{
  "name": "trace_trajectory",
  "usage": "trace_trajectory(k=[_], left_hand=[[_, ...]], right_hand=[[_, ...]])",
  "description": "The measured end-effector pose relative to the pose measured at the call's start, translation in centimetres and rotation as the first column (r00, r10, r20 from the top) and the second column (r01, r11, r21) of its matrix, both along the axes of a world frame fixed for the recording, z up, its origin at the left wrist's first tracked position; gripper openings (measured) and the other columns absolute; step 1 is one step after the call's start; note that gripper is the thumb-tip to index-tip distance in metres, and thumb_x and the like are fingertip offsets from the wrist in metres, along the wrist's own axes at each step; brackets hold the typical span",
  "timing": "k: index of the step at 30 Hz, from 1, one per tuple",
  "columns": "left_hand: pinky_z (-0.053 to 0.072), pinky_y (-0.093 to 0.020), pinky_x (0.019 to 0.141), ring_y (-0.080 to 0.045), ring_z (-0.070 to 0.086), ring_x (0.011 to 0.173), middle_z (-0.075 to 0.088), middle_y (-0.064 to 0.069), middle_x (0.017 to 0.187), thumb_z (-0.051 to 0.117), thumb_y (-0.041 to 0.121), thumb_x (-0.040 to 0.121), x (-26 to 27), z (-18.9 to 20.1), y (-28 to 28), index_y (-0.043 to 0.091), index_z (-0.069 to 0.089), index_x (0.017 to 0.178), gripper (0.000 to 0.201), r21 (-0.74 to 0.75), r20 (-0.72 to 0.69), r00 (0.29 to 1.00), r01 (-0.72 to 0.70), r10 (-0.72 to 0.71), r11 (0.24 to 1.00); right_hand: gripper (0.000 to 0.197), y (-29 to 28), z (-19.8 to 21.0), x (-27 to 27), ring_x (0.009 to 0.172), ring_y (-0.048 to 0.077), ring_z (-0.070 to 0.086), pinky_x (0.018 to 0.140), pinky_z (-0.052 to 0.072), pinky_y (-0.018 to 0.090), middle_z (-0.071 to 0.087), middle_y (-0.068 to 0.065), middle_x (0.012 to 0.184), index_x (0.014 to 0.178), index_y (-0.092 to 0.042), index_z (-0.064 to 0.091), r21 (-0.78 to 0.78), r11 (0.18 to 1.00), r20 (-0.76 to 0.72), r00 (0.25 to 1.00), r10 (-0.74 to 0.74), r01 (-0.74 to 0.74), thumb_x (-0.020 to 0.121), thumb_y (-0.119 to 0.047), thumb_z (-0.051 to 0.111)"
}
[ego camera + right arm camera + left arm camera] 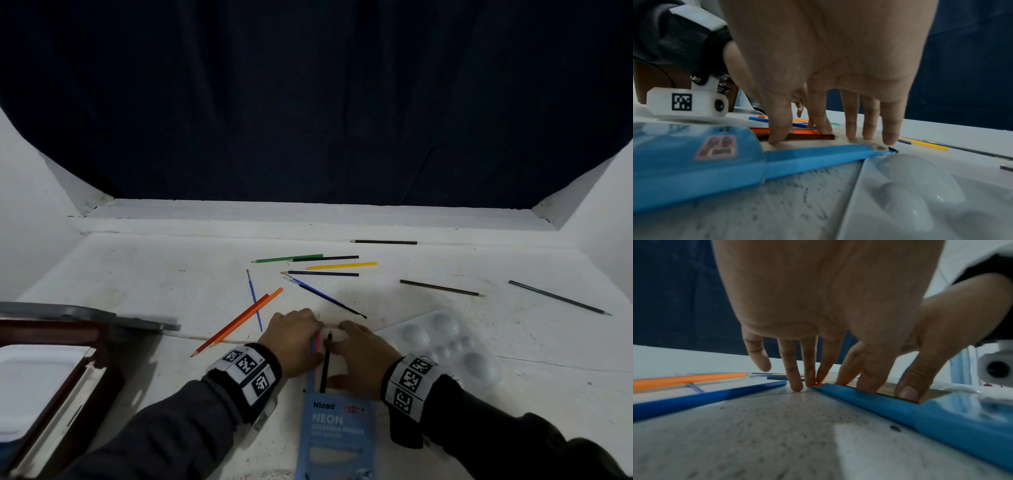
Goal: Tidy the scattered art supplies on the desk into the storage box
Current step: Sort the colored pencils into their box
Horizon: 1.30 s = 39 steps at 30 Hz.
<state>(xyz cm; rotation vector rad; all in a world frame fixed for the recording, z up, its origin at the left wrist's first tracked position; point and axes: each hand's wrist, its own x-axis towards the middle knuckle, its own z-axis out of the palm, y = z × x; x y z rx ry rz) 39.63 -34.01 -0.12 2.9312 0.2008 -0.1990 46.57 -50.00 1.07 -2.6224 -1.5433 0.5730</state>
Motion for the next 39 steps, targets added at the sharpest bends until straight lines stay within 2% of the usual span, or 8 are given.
trace_trajectory(k=[6, 10, 13, 23, 26, 29, 33, 39], left_hand=[[0.047, -0.029, 0.066, -0.015, 0.058, 0.072, 0.067, -0.005, 0.082, 0.081, 0.032, 0.071, 2.4, 0.3, 0.9, 0.011, 0.064, 0.076, 0.028, -0.193, 0.019, 0.985, -0.167, 0.174, 0.967], [0.052, -0.021, 0.074, -0.009, 0.064, 0.083, 0.067, 0.008, 0.089, 0.087, 0.026, 0.069, 3.4, 0.1, 2.1, 0.023, 0.071, 0.091, 0.028, -0.305, 0.012, 0.967, -0.238, 0.253, 0.922], [0.044, -0.012, 0.065, -0.004, 0.063, 0.081, 0.068, 0.012, 0.089, 0.088, 0.024, 0.069, 3.9, -0.1, 2.4, 0.025, 0.071, 0.097, 0.033, -0.350, 0.011, 0.958, -0.264, 0.285, 0.899], [0.044, -0.004, 0.058, -0.007, 0.064, 0.073, 0.067, 0.005, 0.081, 0.087, 0.010, 0.071, 5.4, 0.0, 2.5, 0.013, 0.074, 0.096, 0.029, -0.412, 0.083, 0.954, -0.231, 0.289, 0.882], [0.047, -0.005, 0.067, -0.004, 0.064, 0.076, 0.069, 0.003, 0.091, 0.085, 0.011, 0.074, 5.2, 0.3, 2.8, 0.014, 0.075, 0.101, 0.030, -0.413, 0.102, 0.962, -0.192, 0.255, 0.890], [0.052, -0.019, 0.082, -0.009, 0.065, 0.087, 0.069, 0.001, 0.099, 0.078, 0.015, 0.082, 4.0, 1.2, 2.6, 0.015, 0.072, 0.110, 0.028, -0.393, 0.108, 0.965, -0.178, 0.238, 0.902], [0.043, -0.023, 0.078, -0.013, 0.055, 0.090, 0.060, 0.001, 0.101, 0.067, 0.031, 0.092, 0.4, 2.6, 1.7, 0.018, 0.066, 0.119, 0.031, -0.219, 0.049, 0.994, -0.085, 0.098, 0.972], [0.047, -0.036, 0.094, -0.014, 0.051, 0.116, 0.057, 0.011, 0.123, 0.056, 0.063, 0.085, -5.2, 0.6, 0.8, 0.029, 0.052, 0.128, 0.055, -0.008, -0.067, 0.995, 0.078, -0.078, 0.997]], right_hand=[[0.068, 0.5, 0.5, 0.2, 0.134, 0.027, 0.032, 0.110, 0.027, 0.034, 0.038, 0.009, 0.147, 0.143, -0.016, 0.044, -0.049, 0.993, 0.065, 0.992, 0.112, -0.109, 0.086, -0.049, 0.064], [0.075, 0.3, 0.6, 0.3, 0.130, 0.026, 0.039, 0.106, 0.039, 0.038, 0.038, 0.007, 0.146, 0.141, -0.012, 0.041, -0.015, 0.999, 0.011, 0.999, 0.046, -0.045, 0.082, -0.045, 0.071], [0.078, 0.1, 0.6, 0.5, 0.132, 0.024, 0.039, 0.107, 0.038, 0.038, 0.036, 0.005, 0.149, 0.143, -0.012, 0.040, -0.021, 0.999, -0.009, 0.999, 0.041, -0.041, 0.080, -0.045, 0.073], [0.079, 0.3, 0.6, 0.5, 0.134, 0.027, 0.035, 0.108, 0.037, 0.042, 0.037, 0.008, 0.148, 0.143, -0.010, 0.038, -0.063, 0.993, 0.016, 0.995, 0.096, -0.095, 0.082, -0.045, 0.072], [0.080, 0.5, 0.7, 0.5, 0.136, 0.029, 0.032, 0.112, 0.031, 0.037, 0.035, 0.009, 0.150, 0.145, -0.008, 0.035, -0.071, 0.990, 0.030, 0.992, 0.124, -0.122, 0.083, -0.043, 0.071], [0.081, 0.5, 0.7, 0.4, 0.143, 0.029, 0.022, 0.115, 0.021, 0.034, 0.028, 0.008, 0.154, 0.149, -0.007, 0.029, -0.079, 0.989, 0.010, 0.992, 0.128, -0.127, 0.086, -0.041, 0.068], [0.076, 0.3, 0.5, 0.3, 0.147, 0.031, 0.012, 0.118, 0.018, 0.039, 0.025, 0.004, 0.157, 0.150, -0.011, 0.027, -0.055, 0.995, -0.051, 0.995, 0.086, -0.089, 0.090, -0.039, 0.064], [0.077, 0.8, -0.6, 0.0, 0.148, 0.035, -0.009, 0.120, 0.005, 0.052, 0.007, 0.000, 0.163, 0.155, -0.021, 0.014, -0.121, 0.987, -0.082, 0.992, 0.094, -0.103, 0.094, -0.041, 0.056]])
